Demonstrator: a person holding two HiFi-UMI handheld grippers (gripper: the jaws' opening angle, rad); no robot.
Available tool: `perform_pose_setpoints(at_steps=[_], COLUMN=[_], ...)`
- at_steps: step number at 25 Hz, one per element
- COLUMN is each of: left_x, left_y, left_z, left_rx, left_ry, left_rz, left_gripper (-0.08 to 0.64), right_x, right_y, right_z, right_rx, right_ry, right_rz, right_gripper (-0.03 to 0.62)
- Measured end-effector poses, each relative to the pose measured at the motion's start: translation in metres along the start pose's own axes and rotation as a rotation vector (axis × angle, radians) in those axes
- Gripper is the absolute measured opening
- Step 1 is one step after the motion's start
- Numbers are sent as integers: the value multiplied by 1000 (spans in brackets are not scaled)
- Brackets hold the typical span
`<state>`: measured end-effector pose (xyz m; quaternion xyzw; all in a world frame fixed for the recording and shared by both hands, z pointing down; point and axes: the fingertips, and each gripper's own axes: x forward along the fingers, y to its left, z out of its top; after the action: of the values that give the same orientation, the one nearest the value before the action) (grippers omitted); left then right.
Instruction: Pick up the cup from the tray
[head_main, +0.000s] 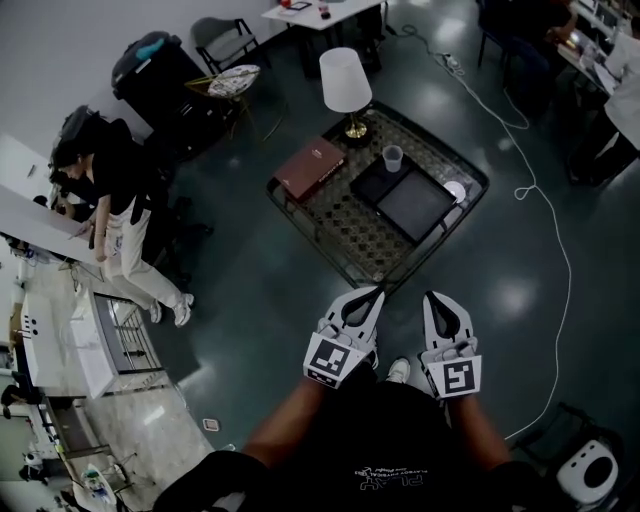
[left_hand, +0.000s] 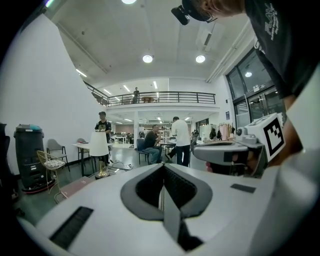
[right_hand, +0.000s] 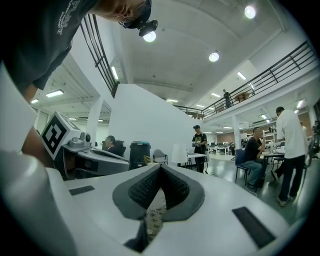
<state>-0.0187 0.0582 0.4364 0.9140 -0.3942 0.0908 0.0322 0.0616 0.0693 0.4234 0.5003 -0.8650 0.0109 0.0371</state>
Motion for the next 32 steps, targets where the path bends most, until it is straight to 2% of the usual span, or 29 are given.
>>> perform_pose_setpoints(at_steps=[6, 11, 17, 22, 32], left_x=[14, 22, 34, 46, 71], left_y=[32, 58, 88, 111, 138], left_z=[5, 6, 2, 4, 19], left_rx=[-11, -14, -65, -72, -68], left_ry=[-8, -11, -19, -28, -64], left_rz=[22, 23, 14, -9, -73], left_gripper=[9, 9, 9, 9, 9], right_x=[20, 45, 75, 97, 130], right_y=[-24, -27, -28, -35, -39], right_z=[-7, -4, 1, -4, 15], right_rx=[18, 3, -3, -6, -20], right_ry=[27, 23, 22, 23, 38], right_rz=[-64, -64, -53, -77, -131], right_gripper=[3, 3, 3, 3, 3])
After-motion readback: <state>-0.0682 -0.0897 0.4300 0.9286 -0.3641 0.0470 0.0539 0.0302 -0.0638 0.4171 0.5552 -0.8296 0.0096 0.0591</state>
